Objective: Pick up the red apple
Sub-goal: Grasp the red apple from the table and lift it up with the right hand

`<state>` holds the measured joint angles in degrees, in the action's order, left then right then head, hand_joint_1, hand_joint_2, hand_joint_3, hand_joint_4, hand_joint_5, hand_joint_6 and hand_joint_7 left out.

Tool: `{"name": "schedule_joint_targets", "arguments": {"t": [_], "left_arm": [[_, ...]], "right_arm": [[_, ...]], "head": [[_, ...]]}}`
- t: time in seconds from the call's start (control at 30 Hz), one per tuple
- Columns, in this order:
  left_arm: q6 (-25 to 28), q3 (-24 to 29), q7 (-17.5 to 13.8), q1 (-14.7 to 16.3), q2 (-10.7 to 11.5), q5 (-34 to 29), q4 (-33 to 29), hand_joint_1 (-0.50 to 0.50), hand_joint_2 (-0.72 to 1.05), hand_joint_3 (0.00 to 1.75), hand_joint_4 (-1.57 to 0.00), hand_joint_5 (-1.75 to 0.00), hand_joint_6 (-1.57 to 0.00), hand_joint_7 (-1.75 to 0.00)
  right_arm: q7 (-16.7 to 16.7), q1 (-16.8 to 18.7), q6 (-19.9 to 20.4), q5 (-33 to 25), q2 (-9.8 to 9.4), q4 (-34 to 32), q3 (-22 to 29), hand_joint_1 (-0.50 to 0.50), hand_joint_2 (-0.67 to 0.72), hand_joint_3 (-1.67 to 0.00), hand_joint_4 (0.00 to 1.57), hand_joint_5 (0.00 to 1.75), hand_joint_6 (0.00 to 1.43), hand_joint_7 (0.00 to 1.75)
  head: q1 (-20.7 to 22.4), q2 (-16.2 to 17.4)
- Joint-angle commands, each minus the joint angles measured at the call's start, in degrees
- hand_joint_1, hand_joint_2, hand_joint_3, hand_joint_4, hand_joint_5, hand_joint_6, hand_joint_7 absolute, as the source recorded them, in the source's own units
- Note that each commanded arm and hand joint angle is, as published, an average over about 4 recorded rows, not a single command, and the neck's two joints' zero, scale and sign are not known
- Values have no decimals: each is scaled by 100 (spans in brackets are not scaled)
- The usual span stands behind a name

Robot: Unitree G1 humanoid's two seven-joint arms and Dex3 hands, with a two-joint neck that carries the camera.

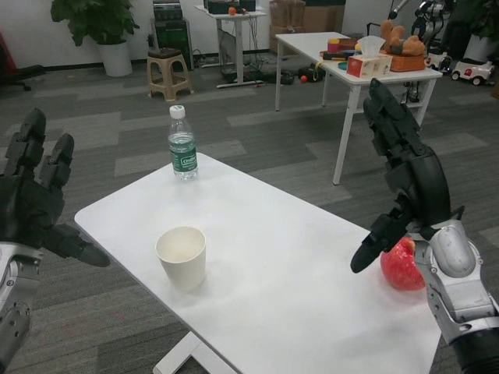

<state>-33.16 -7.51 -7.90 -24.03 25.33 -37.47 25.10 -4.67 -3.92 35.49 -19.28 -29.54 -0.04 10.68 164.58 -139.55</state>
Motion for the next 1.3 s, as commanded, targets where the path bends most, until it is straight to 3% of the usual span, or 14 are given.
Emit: {"name": "schedule_joint_targets", "arguments": {"t": [0.03,0.13,0.2,0.4,0.63,0.93,1.13,1.3], "left_arm": [[20,-18,-10,21,-41,21,144,-50,-37,4,0,-21,0,0],[20,-49,-10,21,-46,21,206,-50,-37,9,0,-21,0,0],[20,-80,-10,17,-50,16,285,-50,-37,7,0,-21,0,0],[20,-234,-10,-89,-76,-85,518,-50,-37,2,0,-21,0,0],[20,-330,-1,-212,-89,-120,623,-50,-37,9,0,-21,0,0],[20,-396,-1,-405,-116,-146,865,-50,-37,2,0,-13,0,0],[20,-469,-7,-550,-116,-234,1017,-50,-37,4,0,-13,0,0],[20,-559,-10,-581,-116,-278,1089,-50,-37,4,0,-10,0,0]], "right_arm": [[32,273,-42,-59,1,-194,307,-46,47,0,0,0,0,0],[81,413,-42,-111,10,-216,470,-46,47,0,0,0,0,0],[147,559,-42,-160,23,-216,659,-46,47,0,0,0,0,0],[336,893,-38,-190,164,-277,1080,-46,47,0,0,0,0,0],[419,1297,-42,-177,537,-892,1278,-46,47,0,0,0,0,0],[494,2015,-42,-184,897,-1051,1555,-46,49,0,0,0,0,0],[369,2259,-16,-197,1313,-587,2093,-46,53,0,0,0,0,0],[226,2250,11,-230,1473,-27,2289,-46,53,0,0,0,0,0]], "head": [[-1081,-255],[-1939,-504],[-2057,-528],[-2085,-501],[-2246,-407],[-2197,-192],[-2271,-93],[-2292,-64]]}}
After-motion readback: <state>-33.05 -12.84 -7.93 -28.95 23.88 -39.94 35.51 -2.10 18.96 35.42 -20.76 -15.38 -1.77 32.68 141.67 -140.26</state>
